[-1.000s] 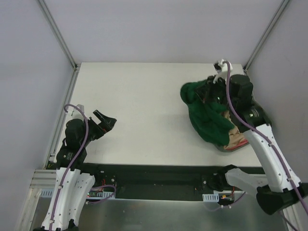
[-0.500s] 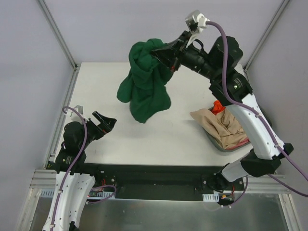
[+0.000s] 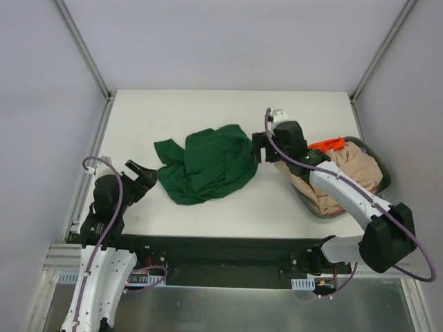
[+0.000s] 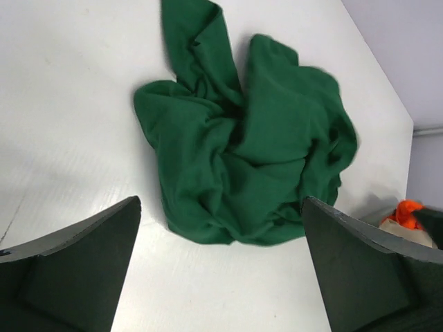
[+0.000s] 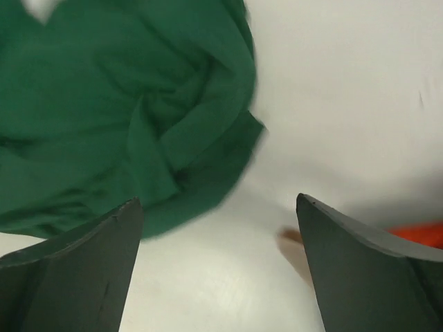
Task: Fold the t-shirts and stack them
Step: Move the tshirt to the center of the board
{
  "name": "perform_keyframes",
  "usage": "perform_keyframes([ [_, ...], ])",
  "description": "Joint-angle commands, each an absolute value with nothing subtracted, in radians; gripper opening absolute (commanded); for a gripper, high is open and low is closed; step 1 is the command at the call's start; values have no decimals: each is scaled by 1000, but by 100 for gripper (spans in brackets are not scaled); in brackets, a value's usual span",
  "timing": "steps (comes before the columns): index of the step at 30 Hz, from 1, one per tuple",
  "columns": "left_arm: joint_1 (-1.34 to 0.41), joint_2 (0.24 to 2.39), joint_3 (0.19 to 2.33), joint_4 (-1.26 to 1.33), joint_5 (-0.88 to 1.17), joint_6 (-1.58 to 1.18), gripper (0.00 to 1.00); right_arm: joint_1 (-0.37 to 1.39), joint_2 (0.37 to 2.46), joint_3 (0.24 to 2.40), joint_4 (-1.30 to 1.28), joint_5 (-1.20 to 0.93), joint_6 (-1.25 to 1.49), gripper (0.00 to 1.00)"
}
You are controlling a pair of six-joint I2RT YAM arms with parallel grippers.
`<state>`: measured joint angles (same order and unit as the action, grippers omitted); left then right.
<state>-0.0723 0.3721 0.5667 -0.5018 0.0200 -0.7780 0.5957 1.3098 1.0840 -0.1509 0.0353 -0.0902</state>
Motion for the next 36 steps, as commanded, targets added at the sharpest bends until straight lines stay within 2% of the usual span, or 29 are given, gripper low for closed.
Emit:
perform_keyframes([
  [1, -75, 437, 569, -522, -58, -824, 99, 555, 1250, 1016, -172, 152, -69, 97],
  [3, -75, 503, 577, -522, -64, -824, 99, 557, 1229, 1006, -184, 109, -98, 99],
  [4, -75, 541, 580, -522, -69, -827, 99, 558, 1220, 1003, -187, 109, -106, 96],
  [7, -75, 659, 591, -519, -66, -857, 99, 572, 1216, 994, -181, 77, -153, 96],
  [14, -75, 955, 670, -474, -26, -825, 95, 644, 1360, 1057, -146, -26, -245, 96],
  [21, -75, 1195, 738, -402, -2, -862, 84, 742, 1688, 1353, -186, -29, -170, 99],
  [25, -75, 1293, 753, -368, 63, -859, 81, 828, 1876, 1524, -225, 93, -129, 99],
  [29, -75, 1364, 764, -351, 109, -833, 76, 890, 2093, 1788, -331, 262, -104, 99],
  [31, -75, 1394, 764, -341, 121, -828, 73, 910, 2178, 1880, -359, 322, -75, 96],
  [33, -77, 1425, 762, -330, 139, -822, 67, 922, 2249, 1949, -388, 374, -34, 96],
  [35, -78, 1451, 768, -325, 155, -815, 57, 922, 2302, 2011, -414, 415, -5, 93],
  [36, -77, 1465, 772, -324, 161, -810, 44, 922, 2324, 2031, -419, 438, -3, 90],
])
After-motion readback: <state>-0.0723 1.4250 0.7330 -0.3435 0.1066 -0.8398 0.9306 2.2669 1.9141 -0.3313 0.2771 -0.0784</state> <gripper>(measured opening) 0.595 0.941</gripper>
